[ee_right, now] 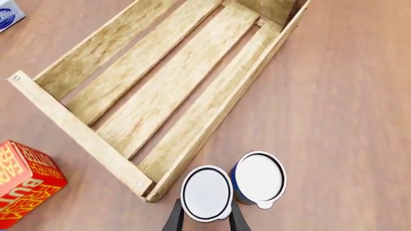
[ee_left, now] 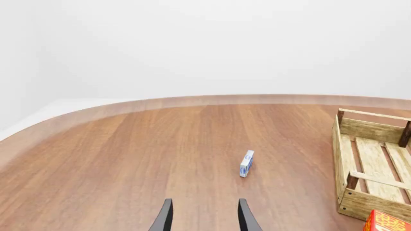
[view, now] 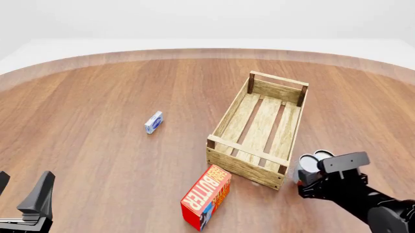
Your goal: Pick up the tomato sauce, and put it in the wooden tray.
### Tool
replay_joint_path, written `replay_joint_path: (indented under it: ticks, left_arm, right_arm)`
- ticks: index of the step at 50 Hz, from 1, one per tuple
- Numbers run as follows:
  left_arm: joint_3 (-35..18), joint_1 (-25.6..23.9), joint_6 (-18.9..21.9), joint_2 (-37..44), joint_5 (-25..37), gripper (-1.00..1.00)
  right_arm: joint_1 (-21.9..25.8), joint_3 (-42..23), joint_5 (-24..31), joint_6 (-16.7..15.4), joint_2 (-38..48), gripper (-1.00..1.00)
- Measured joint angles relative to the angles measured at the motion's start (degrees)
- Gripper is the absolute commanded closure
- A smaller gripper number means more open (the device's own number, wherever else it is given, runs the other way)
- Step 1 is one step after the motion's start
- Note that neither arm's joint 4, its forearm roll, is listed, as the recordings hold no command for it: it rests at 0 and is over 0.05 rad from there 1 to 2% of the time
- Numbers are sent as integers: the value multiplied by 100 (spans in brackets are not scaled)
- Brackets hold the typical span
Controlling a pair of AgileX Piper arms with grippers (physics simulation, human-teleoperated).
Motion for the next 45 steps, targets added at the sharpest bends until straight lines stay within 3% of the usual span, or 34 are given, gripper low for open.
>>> replay_joint_path:
  ticks: [45]
  left_arm:
    - [0, 0, 0, 0, 0, -100]
  right_arm:
    - [-30, -285, 1459, -88, -1384, 100]
